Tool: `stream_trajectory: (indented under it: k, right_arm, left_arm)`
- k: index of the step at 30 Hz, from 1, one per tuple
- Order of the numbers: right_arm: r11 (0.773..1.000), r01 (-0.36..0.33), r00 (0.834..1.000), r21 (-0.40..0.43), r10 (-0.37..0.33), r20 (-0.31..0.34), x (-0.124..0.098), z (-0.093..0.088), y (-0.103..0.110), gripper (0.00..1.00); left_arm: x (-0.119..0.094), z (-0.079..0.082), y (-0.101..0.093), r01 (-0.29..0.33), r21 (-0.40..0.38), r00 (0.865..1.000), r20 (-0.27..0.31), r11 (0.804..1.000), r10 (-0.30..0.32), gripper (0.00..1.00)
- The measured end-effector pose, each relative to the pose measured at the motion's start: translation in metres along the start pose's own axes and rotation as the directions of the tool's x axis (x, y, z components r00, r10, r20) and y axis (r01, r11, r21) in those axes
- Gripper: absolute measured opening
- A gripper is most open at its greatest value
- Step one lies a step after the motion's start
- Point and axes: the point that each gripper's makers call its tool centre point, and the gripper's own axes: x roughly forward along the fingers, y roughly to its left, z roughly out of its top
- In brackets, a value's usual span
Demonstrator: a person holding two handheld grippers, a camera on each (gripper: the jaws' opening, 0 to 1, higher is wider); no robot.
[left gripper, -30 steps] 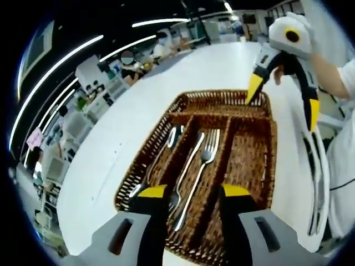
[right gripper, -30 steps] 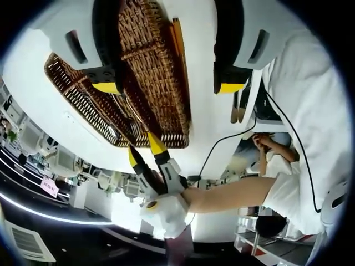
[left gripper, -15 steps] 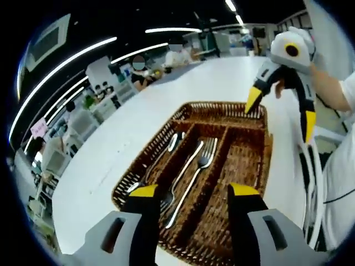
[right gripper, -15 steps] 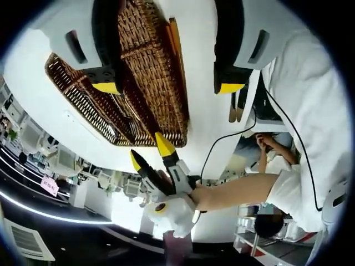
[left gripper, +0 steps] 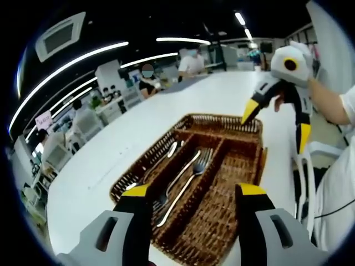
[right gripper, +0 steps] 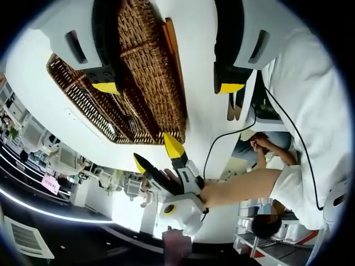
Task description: Arrange the knives, forks, and spoons in their matching storage slots by inserting each utensil handle-first until every utensil is classified and aligned in the correct compartment
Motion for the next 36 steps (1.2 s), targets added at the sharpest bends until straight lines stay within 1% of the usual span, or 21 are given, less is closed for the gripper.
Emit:
stream_trajectory:
  k: [8,12,16,18,24,30,36]
  right_arm:
    - [1.0,0.016,1.0,-0.004,-0.016,0.008,-0.001,0.004,0.003,0.69]
    - [1.0,0.021,1.0,-0.01,-0.021,0.001,-0.002,0.003,0.005,0.69]
    - [1.0,0.026,1.0,-0.008,-0.026,0.004,-0.003,0.004,0.006,0.69]
    - [1.0,0.03,1.0,-0.009,-0.03,0.005,-0.004,0.004,0.006,0.7]
    - [0.999,0.044,0.999,-0.009,-0.044,0.01,-0.007,0.005,0.007,0.72]
    - [0.999,0.052,0.999,-0.008,-0.052,0.016,-0.009,0.007,0.01,0.73]
    - [0.998,0.057,0.998,-0.007,-0.057,0.021,-0.011,0.006,0.016,0.74]
  left_arm:
    - [-0.01,0.0,-0.008,-0.013,-0.034,0.999,0.049,0.999,0.014,0.7]
    - [-0.014,0.001,-0.015,-0.018,-0.055,0.997,0.073,0.998,0.022,0.74]
    - [-0.018,0.004,-0.02,-0.019,-0.075,0.994,0.102,0.997,0.026,0.83]
    - [-0.02,0.006,-0.02,-0.031,-0.084,0.993,0.114,0.996,0.04,0.87]
    - [-0.025,0.009,-0.025,-0.038,-0.099,0.989,0.139,0.994,0.052,0.93]
    - [-0.032,0.013,-0.036,-0.041,-0.096,0.986,0.16,0.995,0.056,0.96]
    - [-0.04,0.014,-0.047,-0.043,-0.084,0.984,0.168,0.996,0.057,0.96]
